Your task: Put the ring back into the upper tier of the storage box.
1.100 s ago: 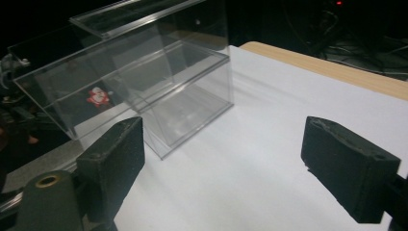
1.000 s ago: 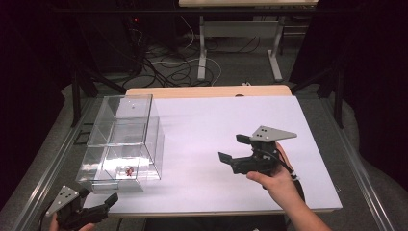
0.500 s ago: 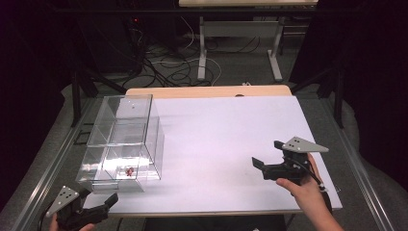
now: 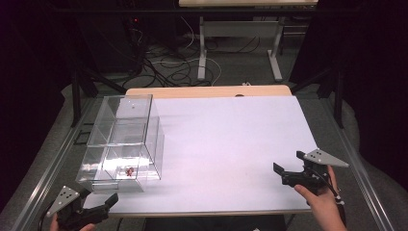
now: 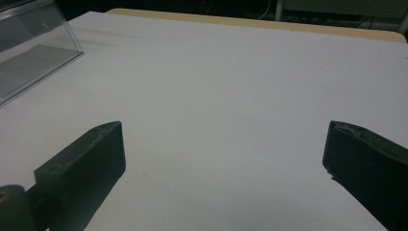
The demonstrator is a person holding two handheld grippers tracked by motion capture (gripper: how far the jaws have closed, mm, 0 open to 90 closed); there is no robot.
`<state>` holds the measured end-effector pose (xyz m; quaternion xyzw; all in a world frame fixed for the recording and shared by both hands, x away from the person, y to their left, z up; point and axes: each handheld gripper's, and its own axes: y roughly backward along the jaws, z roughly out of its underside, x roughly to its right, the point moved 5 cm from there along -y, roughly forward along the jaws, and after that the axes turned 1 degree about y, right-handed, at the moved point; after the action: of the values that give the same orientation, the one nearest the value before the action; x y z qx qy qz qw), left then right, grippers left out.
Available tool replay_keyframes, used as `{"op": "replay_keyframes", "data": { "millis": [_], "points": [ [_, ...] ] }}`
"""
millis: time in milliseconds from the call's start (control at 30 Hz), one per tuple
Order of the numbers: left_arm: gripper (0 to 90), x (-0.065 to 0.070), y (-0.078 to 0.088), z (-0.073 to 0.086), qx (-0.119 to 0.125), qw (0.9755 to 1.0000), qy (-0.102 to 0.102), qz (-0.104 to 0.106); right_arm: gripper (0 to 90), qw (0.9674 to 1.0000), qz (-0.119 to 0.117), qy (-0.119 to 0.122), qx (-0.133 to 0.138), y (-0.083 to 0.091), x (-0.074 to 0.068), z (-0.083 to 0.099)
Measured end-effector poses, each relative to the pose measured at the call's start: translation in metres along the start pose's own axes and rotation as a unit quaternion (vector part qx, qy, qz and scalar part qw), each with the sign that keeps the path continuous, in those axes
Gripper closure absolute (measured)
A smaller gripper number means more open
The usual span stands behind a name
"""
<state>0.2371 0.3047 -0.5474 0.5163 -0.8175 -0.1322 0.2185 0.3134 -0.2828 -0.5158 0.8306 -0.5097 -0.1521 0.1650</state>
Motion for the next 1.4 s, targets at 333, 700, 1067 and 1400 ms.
{"op": "replay_keyframes", "data": {
  "millis": [333,700,1067,1400],
  "points": [
    [1.4,0.0,0.0,0.0,-0.002,1.0,-0.001,-0.001,0.5,0.9996,0.02,-0.02,0.0,-0.003,0.02,0.019],
    [1.4,0.0,0.001,0.001,-0.001,1.0,0.002,-0.004,0.2,0.9989,0.024,-0.04,0.002,-0.005,0.029,0.028],
    [1.4,-0.001,0.001,0.001,-0.002,1.0,0.002,-0.005,0.2,0.9983,0.038,-0.043,-0.004,-0.005,0.042,0.041],
    [1.4,-0.001,-0.001,0.0,-0.002,1.0,0.003,-0.005,0.2,0.9975,0.044,-0.053,-0.013,-0.002,0.044,0.045]
  ]
}}
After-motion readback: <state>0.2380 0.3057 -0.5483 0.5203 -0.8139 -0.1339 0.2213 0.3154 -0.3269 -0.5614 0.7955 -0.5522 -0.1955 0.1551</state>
